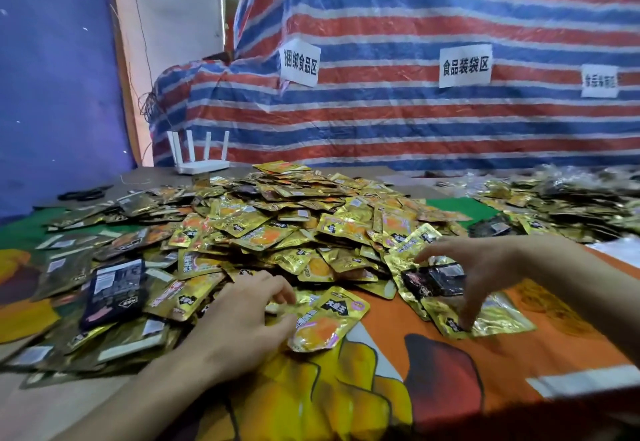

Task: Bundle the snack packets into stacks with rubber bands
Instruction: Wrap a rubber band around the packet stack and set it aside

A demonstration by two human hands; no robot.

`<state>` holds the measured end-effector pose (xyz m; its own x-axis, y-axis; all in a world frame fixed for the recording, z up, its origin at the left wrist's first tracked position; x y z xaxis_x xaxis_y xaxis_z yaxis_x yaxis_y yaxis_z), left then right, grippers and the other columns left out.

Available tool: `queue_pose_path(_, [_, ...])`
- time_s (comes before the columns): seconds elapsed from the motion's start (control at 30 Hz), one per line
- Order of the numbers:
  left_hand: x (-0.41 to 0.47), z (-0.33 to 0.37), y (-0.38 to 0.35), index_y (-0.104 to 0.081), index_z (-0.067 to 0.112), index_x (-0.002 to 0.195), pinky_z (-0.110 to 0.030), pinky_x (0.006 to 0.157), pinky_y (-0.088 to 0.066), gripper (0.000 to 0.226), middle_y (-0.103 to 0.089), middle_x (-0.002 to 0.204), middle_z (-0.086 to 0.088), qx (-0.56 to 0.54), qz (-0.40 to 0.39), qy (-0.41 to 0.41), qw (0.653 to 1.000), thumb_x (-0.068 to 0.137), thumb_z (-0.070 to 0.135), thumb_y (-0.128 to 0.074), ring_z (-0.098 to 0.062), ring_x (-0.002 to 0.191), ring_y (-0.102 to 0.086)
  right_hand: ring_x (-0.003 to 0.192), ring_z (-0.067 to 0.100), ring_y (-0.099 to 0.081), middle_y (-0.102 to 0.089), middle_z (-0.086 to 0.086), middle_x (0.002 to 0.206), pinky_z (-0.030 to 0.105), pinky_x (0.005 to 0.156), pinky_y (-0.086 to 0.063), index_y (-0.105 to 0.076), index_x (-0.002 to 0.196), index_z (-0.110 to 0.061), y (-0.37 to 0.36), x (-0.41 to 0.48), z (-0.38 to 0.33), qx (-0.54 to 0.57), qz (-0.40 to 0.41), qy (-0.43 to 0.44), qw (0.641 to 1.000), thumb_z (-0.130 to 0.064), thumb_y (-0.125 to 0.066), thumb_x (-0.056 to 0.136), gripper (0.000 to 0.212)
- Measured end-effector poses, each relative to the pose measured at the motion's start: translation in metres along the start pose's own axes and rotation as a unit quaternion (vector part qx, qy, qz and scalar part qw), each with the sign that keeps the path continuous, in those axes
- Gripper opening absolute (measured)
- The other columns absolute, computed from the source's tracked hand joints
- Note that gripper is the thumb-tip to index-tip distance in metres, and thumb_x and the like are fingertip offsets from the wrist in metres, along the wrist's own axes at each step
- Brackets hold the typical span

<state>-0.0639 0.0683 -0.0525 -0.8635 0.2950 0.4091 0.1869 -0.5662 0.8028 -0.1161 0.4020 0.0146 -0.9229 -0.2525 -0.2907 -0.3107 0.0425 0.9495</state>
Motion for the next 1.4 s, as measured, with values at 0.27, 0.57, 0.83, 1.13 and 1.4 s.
queue_pose_path(0.27, [0.019, 0.043, -0.029, -0.06, 0.037, 0.101, -0.027, 0.095, -0.032, 0.012, -0.054, 0.104, 0.021, 0.007, -0.034, -0.032, 0.999, 0.091, 0.043, -0.061, -0.002, 0.105, -0.047, 0.152, 0.02, -0.018, -0.014, -0.013, 0.165, 0.046, 0.121, -0.027, -0.016, 0.155, -0.05, 0.0, 0.001, 0.004, -0.016, -0.005, -0.02, 1.0, -0.046, -0.098, 0.046, 0.137])
queue_pose_path(0.57, [0.038, 0.084, -0.058, -0.063, 0.031, 0.103, -0.031, 0.094, -0.039, 0.016, -0.058, 0.101, 0.012, 0.007, -0.062, -0.041, 0.997, 0.09, 0.04, -0.059, -0.011, 0.101, -0.05, 0.099, 0.017, -0.059, -0.058, -0.006, 0.11, 0.044, 0.09, -0.055, -0.049, 0.11, -0.031, 0.003, 0.016, 0.015, -0.025, 0.015, -0.06, 0.998, -0.07, -0.087, 0.026, 0.101])
queue_pose_path(0.83, [0.054, 0.104, -0.079, -0.055, 0.017, 0.123, -0.034, 0.091, -0.047, 0.044, -0.058, 0.118, -0.001, -0.027, -0.106, 0.03, 0.994, 0.088, 0.042, -0.065, -0.021, 0.111, -0.055, 0.102, 0.014, -0.06, -0.059, -0.007, 0.117, 0.04, 0.091, -0.054, -0.052, 0.123, -0.023, -0.005, 0.011, 0.021, 0.05, 0.094, -0.032, 0.994, -0.054, -0.096, 0.041, 0.098])
queue_pose_path(1.13, [0.082, 0.104, -0.081, -0.047, 0.007, 0.119, -0.038, 0.076, -0.051, 0.06, -0.055, 0.11, -0.008, -0.207, -0.095, 0.193, 0.954, 0.079, 0.033, -0.082, -0.026, 0.1, -0.059, 0.11, 0.011, -0.06, -0.067, -0.007, 0.113, 0.029, 0.09, -0.05, -0.07, 0.115, -0.025, -0.005, 0.001, 0.012, 0.246, 0.193, 0.05, 0.948, -0.019, -0.091, 0.071, 0.048])
queue_pose_path(1.4, [0.08, 0.077, -0.055, -0.074, 0.008, 0.103, -0.03, 0.058, -0.056, 0.036, -0.076, 0.093, -0.008, -0.356, -0.03, 0.211, 0.91, 0.071, 0.013, -0.089, -0.02, 0.075, -0.072, 0.098, 0.037, -0.07, -0.074, 0.016, 0.102, 0.058, 0.09, -0.055, -0.07, 0.109, -0.005, -0.004, -0.008, 0.0, 0.366, 0.234, 0.09, 0.896, -0.011, -0.079, 0.084, 0.027])
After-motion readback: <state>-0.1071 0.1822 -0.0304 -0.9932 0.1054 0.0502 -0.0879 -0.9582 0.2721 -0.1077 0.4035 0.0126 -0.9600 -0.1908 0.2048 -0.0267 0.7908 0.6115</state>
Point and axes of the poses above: each hand's wrist, its own x-axis towards the middle knuckle, its own y-axis out of the back of the hand, z = x × y, the point moved 2 cm from there along x, towards the middle knuckle
